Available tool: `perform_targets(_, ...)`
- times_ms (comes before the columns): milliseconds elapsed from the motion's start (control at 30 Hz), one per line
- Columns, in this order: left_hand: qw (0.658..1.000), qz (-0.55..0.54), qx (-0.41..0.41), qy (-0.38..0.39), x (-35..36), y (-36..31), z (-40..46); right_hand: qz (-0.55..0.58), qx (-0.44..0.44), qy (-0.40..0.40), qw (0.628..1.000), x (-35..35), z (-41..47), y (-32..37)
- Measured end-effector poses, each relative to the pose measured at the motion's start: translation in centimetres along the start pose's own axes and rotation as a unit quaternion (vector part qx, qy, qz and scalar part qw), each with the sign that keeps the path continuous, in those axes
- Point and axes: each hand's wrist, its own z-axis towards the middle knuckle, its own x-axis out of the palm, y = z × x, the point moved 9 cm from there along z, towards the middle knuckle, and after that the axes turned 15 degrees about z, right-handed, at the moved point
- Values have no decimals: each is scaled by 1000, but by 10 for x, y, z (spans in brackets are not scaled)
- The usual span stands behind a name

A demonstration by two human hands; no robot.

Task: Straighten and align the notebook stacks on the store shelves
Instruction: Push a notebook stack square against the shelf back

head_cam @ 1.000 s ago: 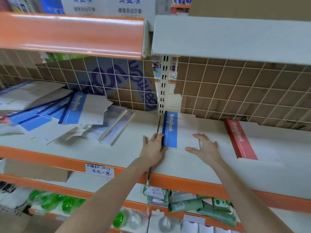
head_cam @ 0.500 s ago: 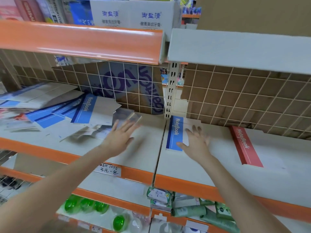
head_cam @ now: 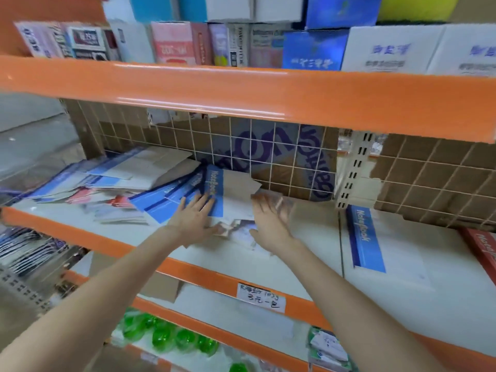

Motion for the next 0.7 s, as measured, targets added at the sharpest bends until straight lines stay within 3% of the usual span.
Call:
perform_targets(367,992,70,15,-108,-12,-14,-15,-48,13,-48,998,21,12,15)
perform_targets(533,983,52,58,-164,-32,-39,-21,-40,-11,-126,991,-10,-12,8)
perform_targets(700,963,39,120,-239,-71,-81,-22,-47,-29,-252,966,-59,-59,-12)
